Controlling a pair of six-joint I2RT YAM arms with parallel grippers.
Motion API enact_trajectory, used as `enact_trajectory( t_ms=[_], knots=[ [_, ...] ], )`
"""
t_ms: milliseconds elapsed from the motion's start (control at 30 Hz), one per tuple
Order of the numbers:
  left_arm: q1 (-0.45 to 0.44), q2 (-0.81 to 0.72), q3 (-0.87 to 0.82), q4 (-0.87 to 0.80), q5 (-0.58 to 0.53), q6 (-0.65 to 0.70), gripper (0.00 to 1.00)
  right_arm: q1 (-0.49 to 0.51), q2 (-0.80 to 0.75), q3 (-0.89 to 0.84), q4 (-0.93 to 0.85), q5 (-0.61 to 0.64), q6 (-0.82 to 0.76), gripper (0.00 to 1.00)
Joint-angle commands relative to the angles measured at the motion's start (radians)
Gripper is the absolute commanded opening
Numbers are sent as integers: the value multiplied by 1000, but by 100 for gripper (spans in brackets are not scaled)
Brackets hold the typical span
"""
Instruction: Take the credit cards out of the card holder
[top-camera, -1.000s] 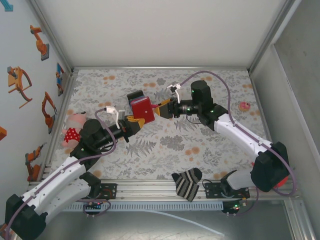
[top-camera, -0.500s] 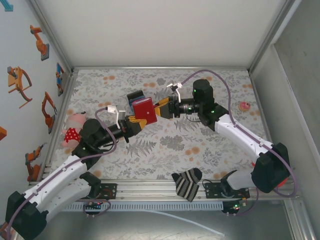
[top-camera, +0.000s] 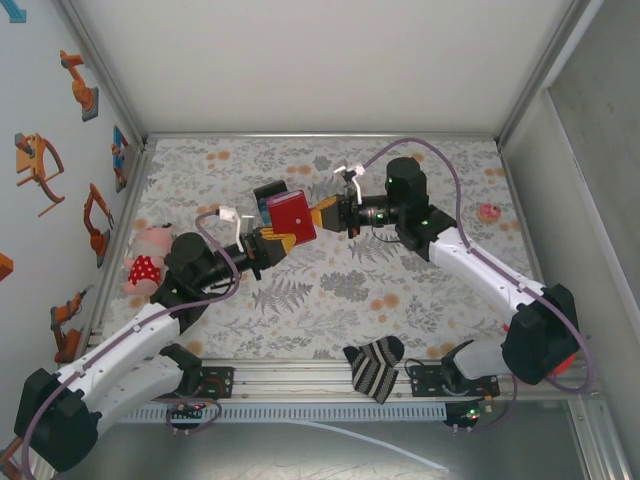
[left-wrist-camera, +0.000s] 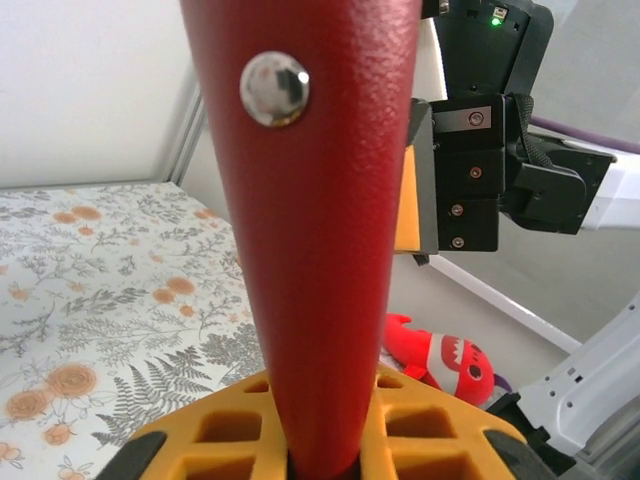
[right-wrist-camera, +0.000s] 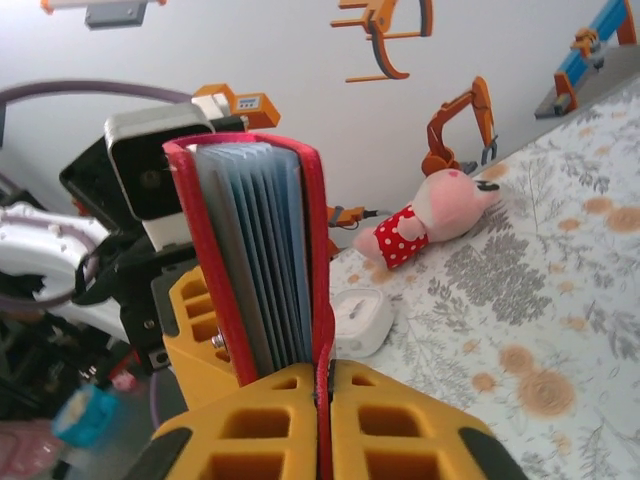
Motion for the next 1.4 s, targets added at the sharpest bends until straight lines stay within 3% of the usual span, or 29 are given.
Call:
enact_trajectory(
  t_ms=[0, 233, 467, 600, 667, 733, 900, 1067, 1367],
  knots=[
    [-15, -1, 15, 68, 31, -7, 27, 67, -12, 16, -58, -49, -39, 0],
    [-15, -14, 28, -37, -25, 7, 58, 68, -62, 21, -164, 157, -84, 0],
    [-16, 28, 46, -68, -70, 2, 69, 77, -76, 34, -218, 309, -83, 0],
    [-18, 51, 61, -96, -126, 2, 90, 85, -89, 38, -239, 371, -87, 0],
    [-24, 57, 61, -95, -151, 2, 93, 87, -95, 37, -246, 393, -88, 0],
    [-33, 62, 63, -91, -182, 8, 91, 89, -100, 35, -248, 410, -84, 0],
    [-60, 71, 88, -157, -264, 39, 66, 93, -107, 33, -243, 437, -79, 0],
    [-79, 60, 96, -216, -344, 60, 58, 93, -115, 31, -244, 451, -79, 0],
    [-80, 23, 78, -242, -394, 60, 33, 93, -116, 35, -259, 452, -88, 0]
  ],
)
